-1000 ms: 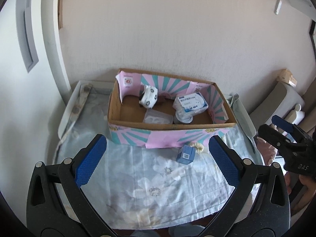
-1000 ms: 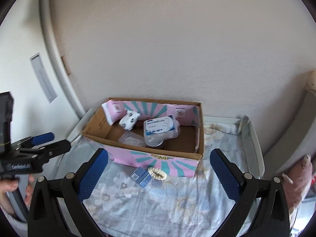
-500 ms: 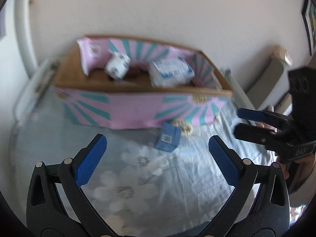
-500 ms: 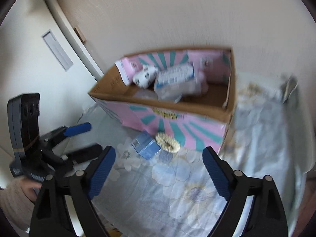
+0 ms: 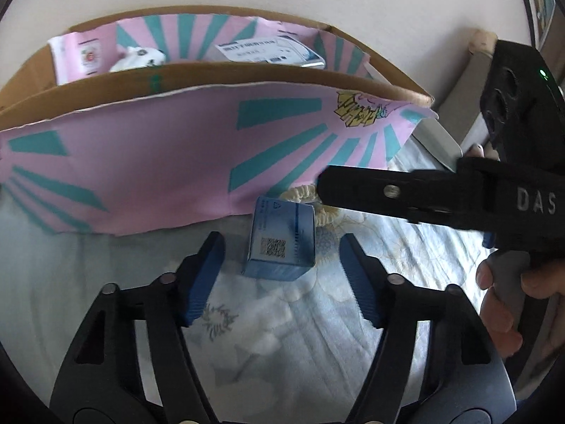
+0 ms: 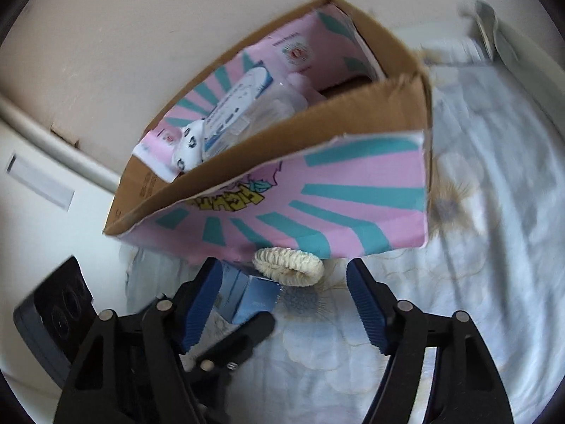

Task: Organize objects
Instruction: 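Grasp the small blue box with left tool while right tool grasps the beige hair tie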

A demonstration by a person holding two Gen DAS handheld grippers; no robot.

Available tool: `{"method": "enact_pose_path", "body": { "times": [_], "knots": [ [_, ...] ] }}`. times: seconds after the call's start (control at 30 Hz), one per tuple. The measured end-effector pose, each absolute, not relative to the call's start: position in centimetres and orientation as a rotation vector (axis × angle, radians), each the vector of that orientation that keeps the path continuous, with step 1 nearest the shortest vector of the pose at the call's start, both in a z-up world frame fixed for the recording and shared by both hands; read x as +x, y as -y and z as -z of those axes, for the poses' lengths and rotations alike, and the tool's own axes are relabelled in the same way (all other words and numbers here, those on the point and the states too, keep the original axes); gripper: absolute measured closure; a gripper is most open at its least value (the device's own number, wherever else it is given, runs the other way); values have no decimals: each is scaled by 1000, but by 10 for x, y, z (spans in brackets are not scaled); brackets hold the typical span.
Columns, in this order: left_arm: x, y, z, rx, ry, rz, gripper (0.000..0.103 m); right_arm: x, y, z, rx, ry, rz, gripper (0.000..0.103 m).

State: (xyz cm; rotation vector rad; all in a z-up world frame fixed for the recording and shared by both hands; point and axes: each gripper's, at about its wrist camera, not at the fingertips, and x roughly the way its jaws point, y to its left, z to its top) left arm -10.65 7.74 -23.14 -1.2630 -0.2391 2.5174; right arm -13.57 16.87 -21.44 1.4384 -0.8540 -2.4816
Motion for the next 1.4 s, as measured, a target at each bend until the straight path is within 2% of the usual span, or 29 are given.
{"method": "enact_pose_path", "body": {
  "times": [0.13, 0.2, 0.33, 0.4, 0.53, 0.7, 0.93, 1.07, 1.4],
  "knots": [
    [-111, -83, 236, -1267, 201, -2478, 54, -140, -164, 217, 1466, 881, 2512, 41],
    [-112, -85, 237, -1267, 174, -2476, 56, -142, -164, 219, 1478, 898, 2524, 42],
    [-117, -84, 239, -1279, 166, -2472, 67, -144, -163, 221, 1505, 900, 2554, 51],
    [-119, -85, 239, -1285, 158, -2465, 68, -145, -162, 221, 1512, 887, 2571, 53],
    [-121, -90, 239, -1296, 118, -2461, 69, -147, -161, 223, 1526, 893, 2574, 69],
    [-122, -96, 239, -1300, 74, -2451, 68, -150, -158, 224, 1522, 865, 2580, 73],
    [-123, -107, 240, -1295, -6, -2450, 70, -151, -158, 225, 1502, 852, 2577, 85],
    [-141, -97, 241, -1305, 80, -2445, 70, -149, -161, 223, 1477, 866, 2578, 87],
    [-129, -72, 221, -1291, 212, -2489, 70, -118, -170, 193, 1430, 779, 2643, 87]
  ]
}}
